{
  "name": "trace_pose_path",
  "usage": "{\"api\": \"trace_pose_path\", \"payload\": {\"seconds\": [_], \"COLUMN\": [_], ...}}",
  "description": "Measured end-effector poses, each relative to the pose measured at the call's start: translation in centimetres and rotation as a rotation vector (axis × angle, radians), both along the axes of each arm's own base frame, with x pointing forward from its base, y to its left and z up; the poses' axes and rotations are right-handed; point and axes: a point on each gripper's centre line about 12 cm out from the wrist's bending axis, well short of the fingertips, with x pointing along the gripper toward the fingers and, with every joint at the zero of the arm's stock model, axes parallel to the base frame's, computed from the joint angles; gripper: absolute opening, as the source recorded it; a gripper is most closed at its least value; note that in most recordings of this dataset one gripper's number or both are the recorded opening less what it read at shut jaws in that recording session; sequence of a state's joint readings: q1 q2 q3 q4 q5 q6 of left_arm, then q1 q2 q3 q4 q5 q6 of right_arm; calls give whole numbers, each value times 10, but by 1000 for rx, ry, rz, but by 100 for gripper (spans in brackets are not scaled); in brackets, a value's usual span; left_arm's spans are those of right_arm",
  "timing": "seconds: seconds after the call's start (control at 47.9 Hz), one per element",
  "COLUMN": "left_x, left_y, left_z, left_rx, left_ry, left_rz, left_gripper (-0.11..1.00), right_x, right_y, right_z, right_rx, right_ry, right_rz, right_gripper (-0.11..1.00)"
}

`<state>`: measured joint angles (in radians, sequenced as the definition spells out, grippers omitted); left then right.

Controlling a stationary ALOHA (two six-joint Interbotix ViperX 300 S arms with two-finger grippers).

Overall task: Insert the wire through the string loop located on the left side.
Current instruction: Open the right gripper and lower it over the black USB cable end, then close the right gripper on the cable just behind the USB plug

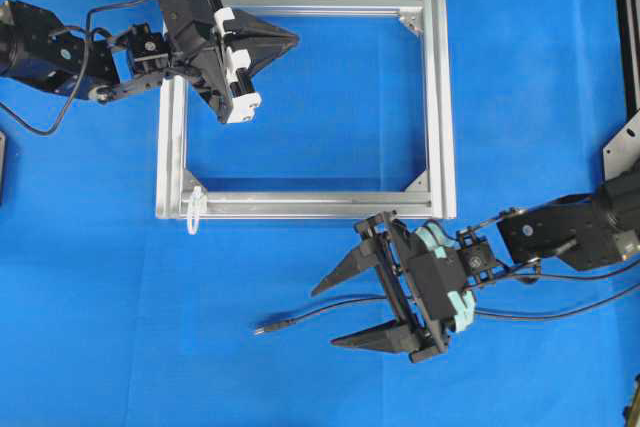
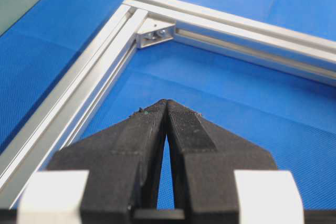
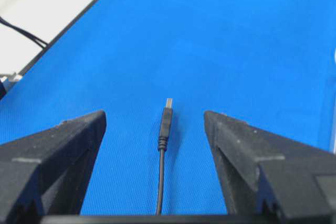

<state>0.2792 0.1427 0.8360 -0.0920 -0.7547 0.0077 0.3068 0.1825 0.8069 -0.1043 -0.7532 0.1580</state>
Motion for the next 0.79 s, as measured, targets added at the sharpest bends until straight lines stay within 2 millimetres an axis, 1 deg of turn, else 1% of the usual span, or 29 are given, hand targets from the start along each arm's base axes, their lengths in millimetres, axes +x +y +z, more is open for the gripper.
{"api": "trace_pose_path", "payload": {"seconds": [0.188,0.397,0.501,0.668,0.731,0.793], "left_x": [0,0,0,0,0,0], "left_y": [0,1,0,0,0,0], "left_z": [0,0,0,0,0,0], "left_rx": [0,1,0,0,0,1], "left_ry": [0,-1,0,0,0,0], "left_rz": [0,2,0,0,0,-1], "left_gripper": [0,0,0,0,0,0], "right_x": [11,22,25,27,28,27], "right_y": [2,5,4,5,4,4], "right_z": [-25,-56,-65,-67,-66,-66], "right_rx": [21,45,50,53,54,54], "right_ry": [59,132,147,150,148,150], "right_rz": [-21,-45,-60,-65,-67,-67], "right_gripper": [87,87,87,84,80,72]}}
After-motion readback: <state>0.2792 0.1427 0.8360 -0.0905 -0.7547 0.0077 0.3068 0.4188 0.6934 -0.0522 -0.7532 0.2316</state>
